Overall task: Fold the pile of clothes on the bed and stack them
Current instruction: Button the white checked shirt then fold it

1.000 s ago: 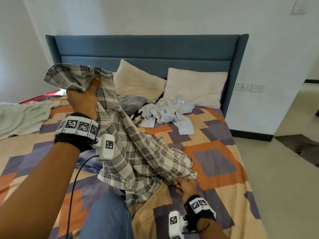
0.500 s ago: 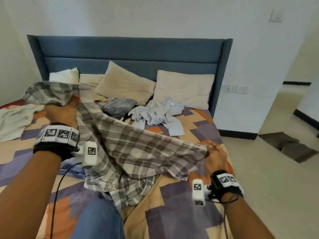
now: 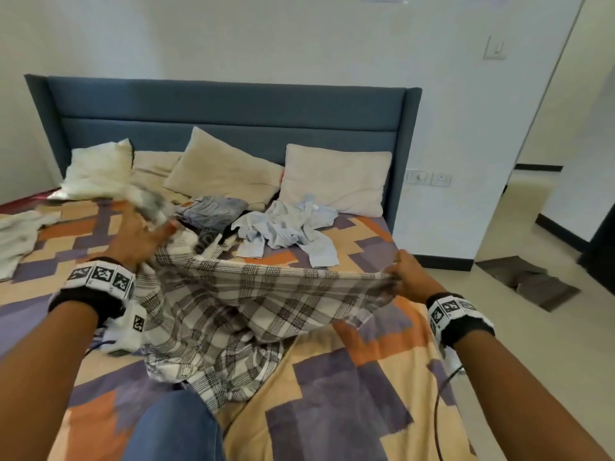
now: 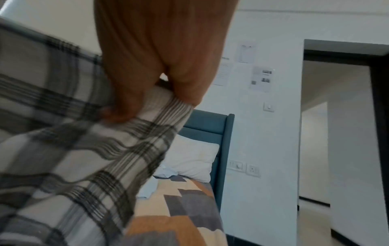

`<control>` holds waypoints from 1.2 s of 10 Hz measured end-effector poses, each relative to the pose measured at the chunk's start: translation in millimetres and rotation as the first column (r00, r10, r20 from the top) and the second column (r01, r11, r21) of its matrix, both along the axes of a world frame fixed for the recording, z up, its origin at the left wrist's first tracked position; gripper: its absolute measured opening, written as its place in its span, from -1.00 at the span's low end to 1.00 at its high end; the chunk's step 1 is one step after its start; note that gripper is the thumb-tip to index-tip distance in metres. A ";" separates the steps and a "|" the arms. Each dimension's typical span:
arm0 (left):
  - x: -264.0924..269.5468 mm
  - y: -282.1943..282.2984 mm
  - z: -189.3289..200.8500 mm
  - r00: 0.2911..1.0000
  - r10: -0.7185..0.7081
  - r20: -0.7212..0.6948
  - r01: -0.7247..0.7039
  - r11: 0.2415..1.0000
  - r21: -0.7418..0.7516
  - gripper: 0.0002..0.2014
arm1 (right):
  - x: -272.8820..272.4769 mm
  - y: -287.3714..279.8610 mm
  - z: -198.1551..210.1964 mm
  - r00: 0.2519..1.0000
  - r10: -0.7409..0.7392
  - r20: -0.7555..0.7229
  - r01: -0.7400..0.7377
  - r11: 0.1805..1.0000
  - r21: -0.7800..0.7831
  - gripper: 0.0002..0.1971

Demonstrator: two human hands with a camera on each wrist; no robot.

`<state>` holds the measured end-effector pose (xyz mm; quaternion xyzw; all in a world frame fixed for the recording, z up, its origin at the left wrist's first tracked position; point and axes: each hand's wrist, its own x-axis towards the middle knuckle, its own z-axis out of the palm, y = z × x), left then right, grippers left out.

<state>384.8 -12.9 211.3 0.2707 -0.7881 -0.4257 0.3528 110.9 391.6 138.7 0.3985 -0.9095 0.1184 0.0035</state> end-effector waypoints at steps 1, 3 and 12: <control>6.6 14.7 -5.2 0.869 -0.304 0.391 0.379 0.916 -0.129 0.17 | -16.6 5.3 -1.6 0.950 -0.256 -0.181 0.223 0.957 -0.187 -0.82; -11.7 11.3 -40.0 0.435 0.361 0.825 0.448 0.708 -0.547 -0.53 | 0.4 1.7 11.6 0.754 -0.655 -0.058 0.616 0.735 -0.283 -0.77; -166.6 -45.8 101.2 0.952 0.289 -0.102 -0.234 0.470 -0.851 -0.61 | -156.3 -19.3 127.0 0.869 -0.172 0.464 0.494 0.243 -0.835 -0.57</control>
